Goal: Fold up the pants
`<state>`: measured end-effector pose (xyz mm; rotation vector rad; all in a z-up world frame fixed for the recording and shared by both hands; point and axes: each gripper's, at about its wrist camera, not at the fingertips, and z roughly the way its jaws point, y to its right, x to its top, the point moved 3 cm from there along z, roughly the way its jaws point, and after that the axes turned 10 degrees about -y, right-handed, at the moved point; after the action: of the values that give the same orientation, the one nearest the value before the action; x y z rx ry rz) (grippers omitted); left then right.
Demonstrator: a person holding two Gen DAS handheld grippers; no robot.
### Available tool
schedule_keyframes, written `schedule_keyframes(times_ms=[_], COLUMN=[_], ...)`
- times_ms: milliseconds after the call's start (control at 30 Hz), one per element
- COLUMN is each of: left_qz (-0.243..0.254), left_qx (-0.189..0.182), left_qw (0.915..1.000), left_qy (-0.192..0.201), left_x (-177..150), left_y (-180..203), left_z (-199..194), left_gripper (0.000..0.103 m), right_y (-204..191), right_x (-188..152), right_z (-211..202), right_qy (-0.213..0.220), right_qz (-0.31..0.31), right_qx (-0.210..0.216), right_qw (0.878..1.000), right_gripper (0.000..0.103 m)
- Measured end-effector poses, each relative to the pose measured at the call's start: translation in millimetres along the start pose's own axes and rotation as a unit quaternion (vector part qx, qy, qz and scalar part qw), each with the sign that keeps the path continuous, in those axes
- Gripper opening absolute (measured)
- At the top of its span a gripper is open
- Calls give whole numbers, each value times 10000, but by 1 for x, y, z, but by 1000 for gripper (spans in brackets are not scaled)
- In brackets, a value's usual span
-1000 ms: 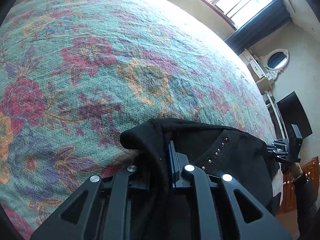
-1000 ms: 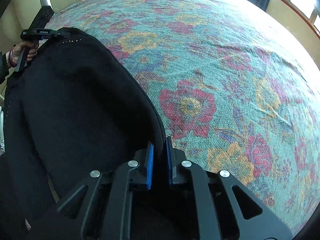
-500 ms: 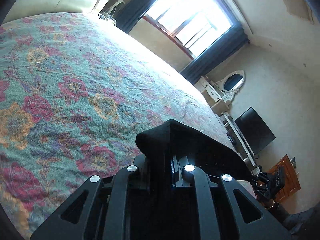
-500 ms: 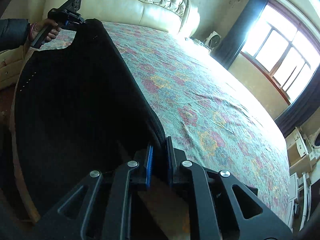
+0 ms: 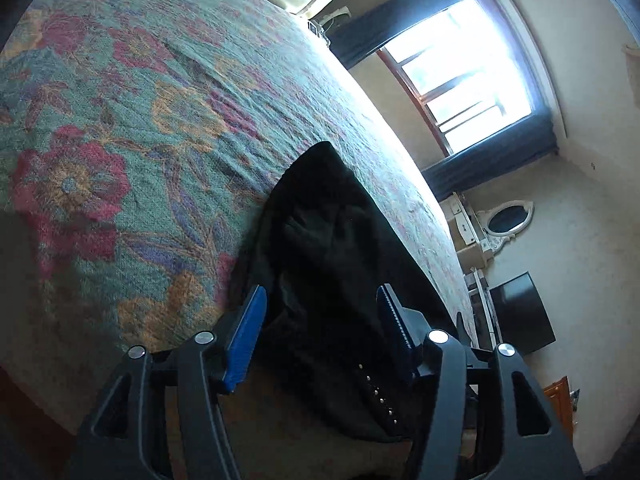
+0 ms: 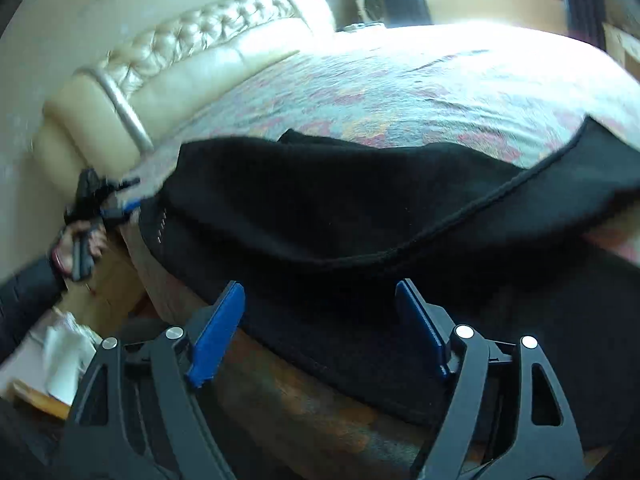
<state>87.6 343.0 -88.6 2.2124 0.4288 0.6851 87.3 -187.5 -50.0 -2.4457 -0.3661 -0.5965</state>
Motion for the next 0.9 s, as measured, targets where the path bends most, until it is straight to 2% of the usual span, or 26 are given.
schedule_keyframes(times_ms=[33, 67, 167, 200, 233, 300, 367, 400, 433, 500, 533, 633, 733, 800, 900], left_qz=[22, 15, -293, -459, -721, -1151, -1186, -1080, -995, -902, -896, -903, -1215, -1326, -1220], left_qx=[74, 118, 244, 402, 630, 535, 329, 223, 137, 69, 174, 420, 458, 591, 660], left_qw=[10000, 9999, 9989, 9978, 9947, 9884, 9840, 9849, 9871, 9932, 9942, 9940, 9908, 9880, 9870], left_qy=[43, 85, 258, 275, 374, 827, 1291, 1335, 1249, 732, 576, 441, 387, 530, 811], left_x=[-3, -3, -1, 2, 0, -1, -3, -2, -1, -2, -2, 0, 1, 3, 8], left_y=[8, 16, 25, 24, 20, 22, 33, 37, 42, 48, 50, 44, 29, 23, 21], left_z=[3, 8, 22, 26, 20, 4, -17, -23, -22, -1, 12, 42, 63, 63, 60], left_gripper=[74, 74, 74, 74, 74, 74, 74, 74, 75, 76, 76, 76, 76, 76, 76], right_y=[11, 22, 41, 45, 48, 53, 54, 54, 54, 55, 55, 55, 54, 53, 51], right_x=[2, 3, 4, 4, 2, 1, 4, 5, 5, 6, 6, 3, 2, 3, 4], right_z=[0, 2, 11, 14, 14, 15, 13, 13, 15, 22, 25, 26, 27, 28, 32], right_qy=[57, 92, 200, 277, 348, 445, 525, 521, 504, 493, 494, 537, 512, 515, 521], right_qz=[494, 921, 1816, 2065, 2293, 2616, 2649, 2628, 2629, 2665, 2687, 2706, 2725, 2732, 2723], right_qx=[388, 619, 954, 1153, 1308, 1441, 1489, 1458, 1458, 1471, 1447, 1388, 1326, 1312, 1197], right_qw=[9980, 9938, 9785, 9712, 9639, 9533, 9513, 9524, 9524, 9513, 9510, 9511, 9516, 9516, 9533], right_gripper=[78, 78, 78, 78, 78, 78, 78, 78, 78, 78, 78, 79, 80, 84, 89])
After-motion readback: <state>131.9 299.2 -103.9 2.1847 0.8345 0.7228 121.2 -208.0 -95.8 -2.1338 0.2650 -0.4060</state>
